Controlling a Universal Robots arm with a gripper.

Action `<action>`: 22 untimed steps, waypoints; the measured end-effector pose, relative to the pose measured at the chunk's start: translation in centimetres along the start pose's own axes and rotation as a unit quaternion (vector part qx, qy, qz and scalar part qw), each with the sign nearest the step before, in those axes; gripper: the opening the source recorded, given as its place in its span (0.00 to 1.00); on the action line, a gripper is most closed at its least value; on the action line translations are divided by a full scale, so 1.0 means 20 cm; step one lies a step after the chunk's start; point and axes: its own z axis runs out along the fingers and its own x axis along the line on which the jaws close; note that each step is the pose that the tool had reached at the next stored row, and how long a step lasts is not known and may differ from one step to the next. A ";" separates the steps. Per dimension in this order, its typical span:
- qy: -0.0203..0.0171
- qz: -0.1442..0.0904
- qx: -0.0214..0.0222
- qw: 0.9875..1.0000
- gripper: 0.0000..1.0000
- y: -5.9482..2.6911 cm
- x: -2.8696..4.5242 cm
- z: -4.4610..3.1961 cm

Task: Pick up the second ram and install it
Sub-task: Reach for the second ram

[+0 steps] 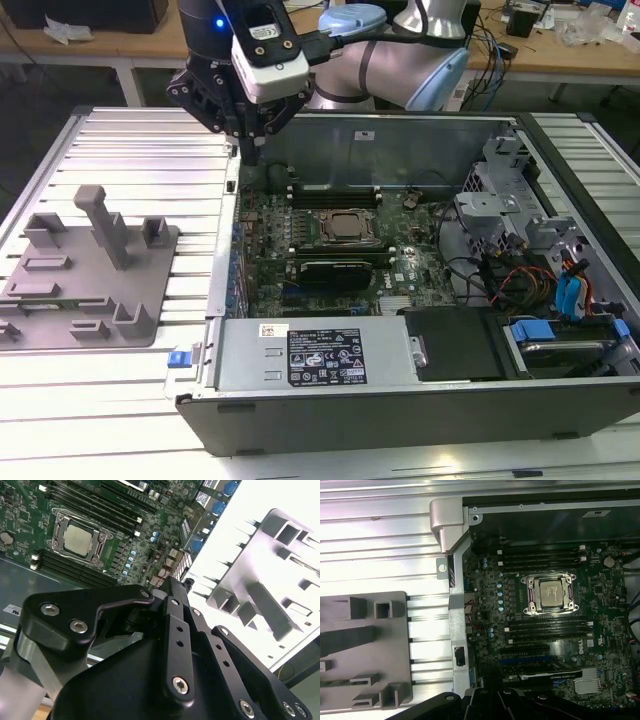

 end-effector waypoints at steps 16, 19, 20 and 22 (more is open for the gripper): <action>0.000 0.000 0.000 1.000 0.08 -0.008 0.110 -0.001; 0.000 0.000 0.000 1.000 0.08 -0.010 0.128 -0.001; 0.000 0.000 0.000 1.000 0.08 -0.011 0.143 -0.001; 0.000 0.000 0.000 1.000 0.08 -0.013 0.170 -0.001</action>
